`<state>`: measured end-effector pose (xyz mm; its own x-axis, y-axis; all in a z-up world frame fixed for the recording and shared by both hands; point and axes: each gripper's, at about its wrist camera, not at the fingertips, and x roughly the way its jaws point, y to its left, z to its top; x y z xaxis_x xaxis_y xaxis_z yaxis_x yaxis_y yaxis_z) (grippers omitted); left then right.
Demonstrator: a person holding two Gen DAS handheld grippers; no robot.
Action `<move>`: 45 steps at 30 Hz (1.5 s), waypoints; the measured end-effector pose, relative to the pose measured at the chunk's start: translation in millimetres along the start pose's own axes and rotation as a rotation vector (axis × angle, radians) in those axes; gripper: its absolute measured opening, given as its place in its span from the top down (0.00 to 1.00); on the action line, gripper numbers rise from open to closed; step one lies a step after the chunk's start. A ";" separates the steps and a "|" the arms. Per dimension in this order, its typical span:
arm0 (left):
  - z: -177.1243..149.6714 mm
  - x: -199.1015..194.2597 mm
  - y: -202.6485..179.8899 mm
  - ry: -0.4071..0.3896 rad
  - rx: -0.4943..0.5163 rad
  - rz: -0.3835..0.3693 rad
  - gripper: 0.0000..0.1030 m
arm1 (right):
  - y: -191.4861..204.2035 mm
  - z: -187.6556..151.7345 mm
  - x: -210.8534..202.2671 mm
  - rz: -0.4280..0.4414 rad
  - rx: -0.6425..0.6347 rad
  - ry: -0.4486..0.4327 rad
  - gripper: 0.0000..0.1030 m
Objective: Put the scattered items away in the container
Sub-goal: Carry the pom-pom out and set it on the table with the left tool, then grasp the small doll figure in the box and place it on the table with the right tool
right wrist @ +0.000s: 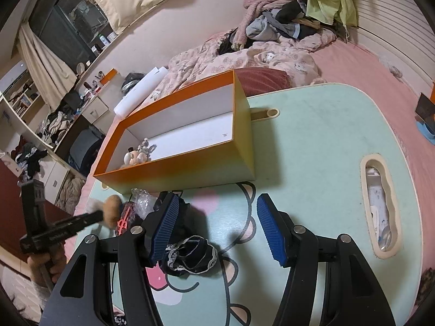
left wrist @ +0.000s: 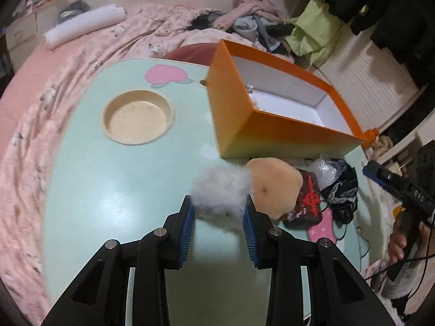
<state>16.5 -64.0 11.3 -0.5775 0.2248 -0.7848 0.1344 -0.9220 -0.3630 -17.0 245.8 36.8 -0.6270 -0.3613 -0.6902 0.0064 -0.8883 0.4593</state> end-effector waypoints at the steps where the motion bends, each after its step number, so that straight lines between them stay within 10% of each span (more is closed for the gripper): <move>1: -1.9 2.6 -3.9 -0.010 0.001 -0.004 0.68 | 0.9 0.1 0.0 0.000 -0.002 0.000 0.41; 14: -4.5 -15.4 -7.0 -0.105 -0.032 -0.021 0.63 | 15.1 5.0 -0.5 -0.002 -0.032 -0.004 0.41; 26: -7.3 -3.9 -8.2 -0.108 -0.044 0.013 0.25 | 59.7 51.7 8.1 -0.011 -0.124 0.005 0.41; 39: -1.9 -25.6 20.8 -0.220 -0.225 -0.131 0.10 | 100.8 78.4 119.2 0.183 -0.078 0.397 0.41; 45: -1.5 -23.5 24.3 -0.217 -0.242 -0.128 0.10 | 132.5 87.7 154.4 0.125 -0.151 0.406 0.41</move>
<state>34.5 -91.2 20.1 -0.7565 0.2377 -0.6093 0.2214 -0.7835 -0.5806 -181.2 97.2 40.1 -0.2578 -0.5240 -0.8118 0.1948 -0.8511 0.4875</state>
